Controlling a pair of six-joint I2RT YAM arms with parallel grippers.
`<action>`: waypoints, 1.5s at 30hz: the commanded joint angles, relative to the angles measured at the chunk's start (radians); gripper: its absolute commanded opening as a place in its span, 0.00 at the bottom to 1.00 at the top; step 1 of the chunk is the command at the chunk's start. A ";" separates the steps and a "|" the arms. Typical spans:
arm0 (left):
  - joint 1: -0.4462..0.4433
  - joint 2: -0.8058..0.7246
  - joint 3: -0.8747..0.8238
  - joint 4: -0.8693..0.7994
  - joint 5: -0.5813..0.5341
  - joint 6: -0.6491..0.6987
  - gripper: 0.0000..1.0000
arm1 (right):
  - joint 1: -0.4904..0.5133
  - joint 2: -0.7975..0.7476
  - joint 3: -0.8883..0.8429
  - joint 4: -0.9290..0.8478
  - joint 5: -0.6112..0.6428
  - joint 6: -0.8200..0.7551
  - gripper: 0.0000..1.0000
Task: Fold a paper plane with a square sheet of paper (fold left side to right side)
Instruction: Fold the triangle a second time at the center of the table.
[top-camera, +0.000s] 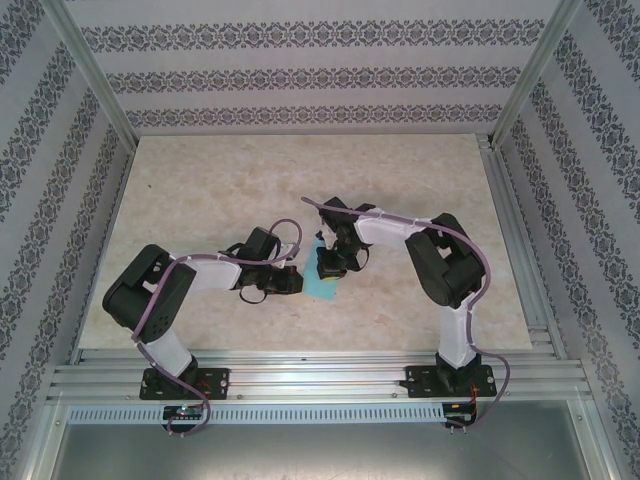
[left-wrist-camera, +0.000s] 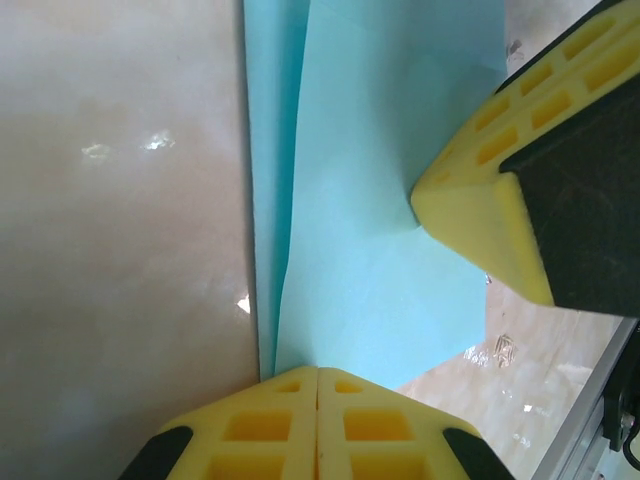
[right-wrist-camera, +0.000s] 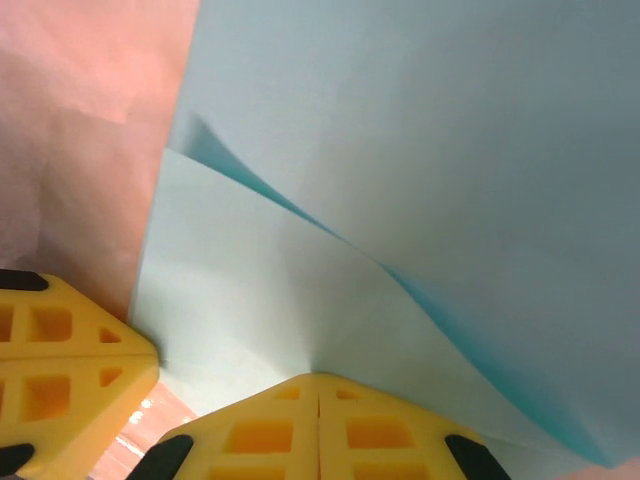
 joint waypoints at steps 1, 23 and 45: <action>-0.002 0.052 -0.047 -0.132 -0.137 0.038 0.06 | -0.079 0.012 -0.027 -0.088 0.211 -0.055 0.07; -0.001 0.011 -0.045 -0.143 -0.125 0.043 0.06 | -0.193 -0.140 0.026 -0.180 0.249 -0.134 0.10; 0.019 -0.207 0.013 -0.175 -0.068 0.002 0.32 | -0.054 -0.209 -0.016 -0.001 0.177 0.025 0.32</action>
